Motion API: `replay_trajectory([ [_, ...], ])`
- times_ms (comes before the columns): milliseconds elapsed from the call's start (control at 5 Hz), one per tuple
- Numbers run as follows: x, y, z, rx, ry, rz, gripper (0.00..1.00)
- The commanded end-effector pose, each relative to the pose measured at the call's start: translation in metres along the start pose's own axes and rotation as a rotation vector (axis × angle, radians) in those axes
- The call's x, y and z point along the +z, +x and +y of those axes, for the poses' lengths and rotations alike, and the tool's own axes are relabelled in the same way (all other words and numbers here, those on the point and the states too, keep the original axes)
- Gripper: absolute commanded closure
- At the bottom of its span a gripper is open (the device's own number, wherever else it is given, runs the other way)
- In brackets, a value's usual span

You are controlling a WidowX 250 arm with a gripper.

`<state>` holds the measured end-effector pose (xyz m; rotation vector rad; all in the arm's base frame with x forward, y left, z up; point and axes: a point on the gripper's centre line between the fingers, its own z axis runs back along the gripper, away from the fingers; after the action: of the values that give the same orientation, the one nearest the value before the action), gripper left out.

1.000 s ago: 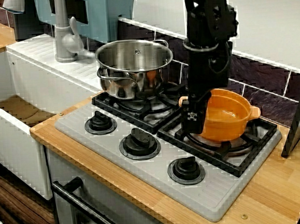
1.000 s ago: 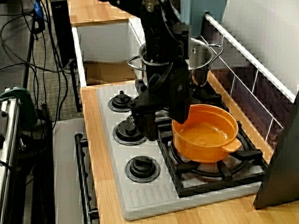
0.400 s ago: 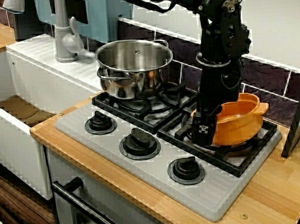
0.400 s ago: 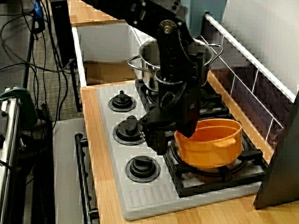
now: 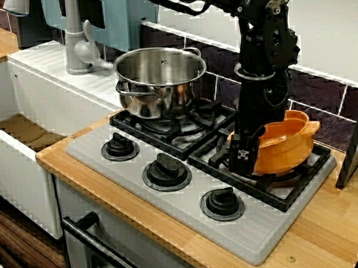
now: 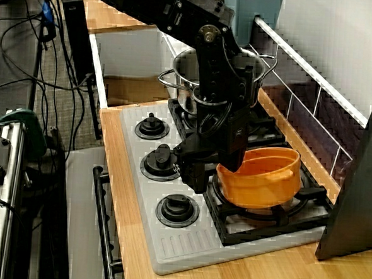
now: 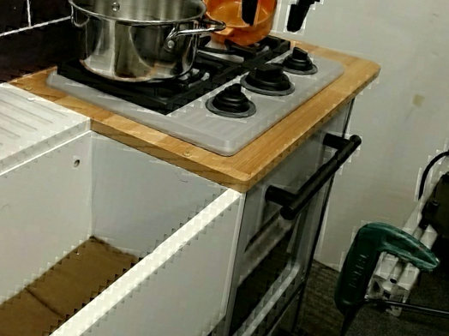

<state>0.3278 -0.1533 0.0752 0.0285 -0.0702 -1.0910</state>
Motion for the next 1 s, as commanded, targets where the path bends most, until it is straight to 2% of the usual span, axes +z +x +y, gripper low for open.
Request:
replay_trajectory([
  [0,0.031,0.013,0.014,0.008,0.025,-0.068,0.00],
  [200,0.044,0.020,0.022,0.010,0.031,-0.057,0.00],
  [400,0.047,0.022,0.025,0.012,0.027,-0.054,0.00],
  [800,0.036,0.028,0.012,-0.013,0.019,-0.033,0.00],
])
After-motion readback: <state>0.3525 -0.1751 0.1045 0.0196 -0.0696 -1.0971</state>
